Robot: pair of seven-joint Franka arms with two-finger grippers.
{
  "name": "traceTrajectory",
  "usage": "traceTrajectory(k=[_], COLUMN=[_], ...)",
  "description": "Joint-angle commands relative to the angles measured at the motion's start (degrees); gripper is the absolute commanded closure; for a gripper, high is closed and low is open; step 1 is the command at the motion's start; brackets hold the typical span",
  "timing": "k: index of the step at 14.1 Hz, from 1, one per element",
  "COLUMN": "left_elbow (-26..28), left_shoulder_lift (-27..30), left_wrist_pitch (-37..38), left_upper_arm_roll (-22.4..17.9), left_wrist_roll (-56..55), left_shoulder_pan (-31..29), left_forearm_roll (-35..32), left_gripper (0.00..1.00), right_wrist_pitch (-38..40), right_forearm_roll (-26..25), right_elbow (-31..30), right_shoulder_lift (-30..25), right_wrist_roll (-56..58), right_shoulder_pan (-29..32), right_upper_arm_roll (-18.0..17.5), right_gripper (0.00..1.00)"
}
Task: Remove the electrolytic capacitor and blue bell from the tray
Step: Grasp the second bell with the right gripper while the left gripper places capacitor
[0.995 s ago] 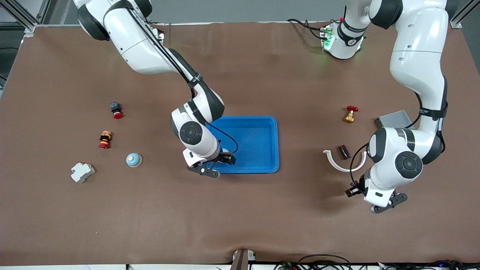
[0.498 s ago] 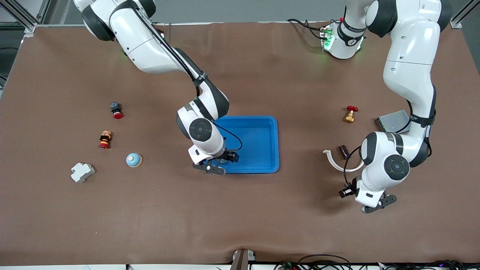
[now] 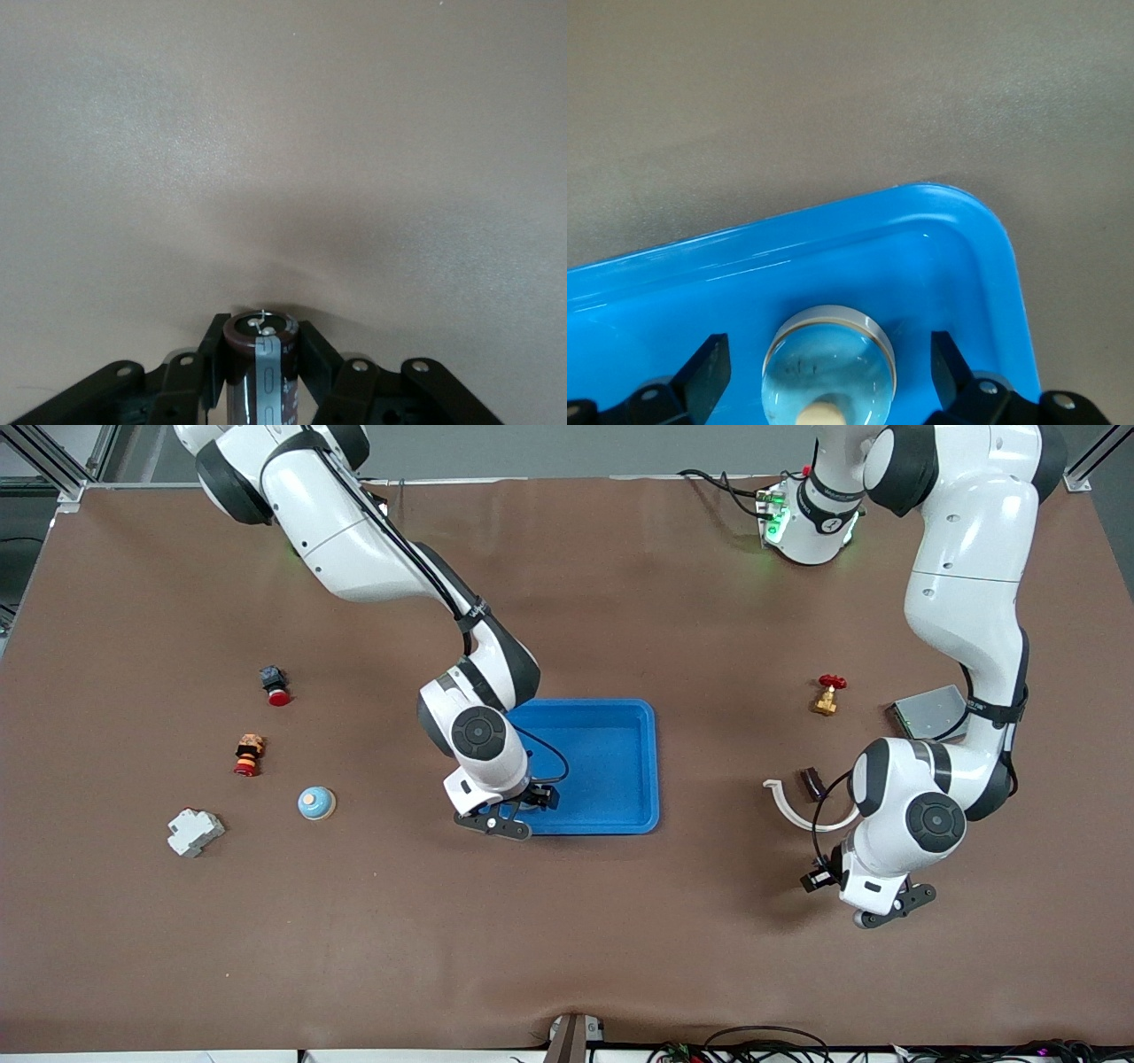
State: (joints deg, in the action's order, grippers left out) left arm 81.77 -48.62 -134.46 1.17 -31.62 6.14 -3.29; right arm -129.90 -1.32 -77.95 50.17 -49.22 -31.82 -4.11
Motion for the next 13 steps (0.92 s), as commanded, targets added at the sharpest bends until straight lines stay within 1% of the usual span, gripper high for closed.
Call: traceTrajectory(k=[1, 2, 3, 4, 5, 6, 7, 8, 9, 10, 11, 12, 13], left_elbow=[0.41, 0.32, 0.41, 0.32, 0.15, 0.06, 0.06, -0.03, -0.03, -0.03, -0.03, -0.03, -0.12], left_shoulder_lift=[0.11, 0.11, 0.02, -0.33, -0.68, -1.03, -1.21, -1.39, -1.47, -1.56, -1.56, -1.56, -1.56], left_wrist_pitch=[-0.10, -0.02, -0.01, -0.01, -0.01, -0.19, -0.45, -0.54, -0.54, -0.54, -0.54, -0.54, -0.54], left_upper_arm_roll=[-0.29, -0.29, -0.29, -0.29, -0.29, -0.29, -0.29, -0.29, -0.29, -0.29, -0.29, -0.29, -0.29], left_wrist_roll=[-1.60, -1.60, -1.52, -1.52, -1.52, -1.52, -1.52, -1.60, -1.60, -1.52, -1.52, -1.43, -1.43], left_shoulder_pan=[0.27, 0.10, 0.01, -0.08, -0.08, 0.01, 0.01, -0.08, -0.08, -0.08, -0.25, -0.34, -0.34], left_forearm_roll=[-1.71, -1.71, -1.71, -1.80, -1.89, -1.80, -1.80, -1.80, -1.80, -1.80, -1.80, -1.80, -1.72], left_gripper=[1.00, 1.00, 1.00, 1.00, 1.00, 1.00, 1.00, 1.00, 1.00, 1.00, 1.00, 0.97, 0.56], right_wrist_pitch=[0.26, 0.00, -0.27, -0.44, -0.53, -0.62, -0.71, -0.80, -1.06, -1.15, -1.15, -1.24, -1.58], right_forearm_roll=[-0.44, -0.26, -0.17, -0.26, -0.17, -0.08, 0.00, 0.00, -0.08, -0.08, -0.08, -0.08, -0.08], right_elbow=[0.25, -0.18, -0.27, -0.27, -0.27, -0.27, -0.27, -0.27, -0.27, -0.36, -0.36, -0.36, -0.54], right_shoulder_lift=[0.46, 0.46, 0.55, 0.81, 0.99, 1.07, 1.25, 1.25, 1.25, 1.34, 1.43, 1.69, 1.78], right_wrist_roll=[-2.02, -3.16, -4.56, -5.44, -5.54, -5.63, -5.63, -5.63, -5.63, -5.63, -5.63, -5.80, -6.59], right_shoulder_pan=[-0.61, -0.96, -1.83, -2.45, -2.46, -2.54, -2.55, -2.63, -2.89, -3.16, -3.77, -4.04, -4.13], right_upper_arm_roll=[0.25, 0.25, 0.25, 0.25, 0.25, 0.16, 0.16, 0.16, 0.16, 0.16, 0.16, 0.16, 0.16], right_gripper=[0.24, 0.37, 0.42, 0.53, 0.61, 0.86, 0.97, 0.84, 0.20, 0.09, 0.06, 0.00, 0.00])
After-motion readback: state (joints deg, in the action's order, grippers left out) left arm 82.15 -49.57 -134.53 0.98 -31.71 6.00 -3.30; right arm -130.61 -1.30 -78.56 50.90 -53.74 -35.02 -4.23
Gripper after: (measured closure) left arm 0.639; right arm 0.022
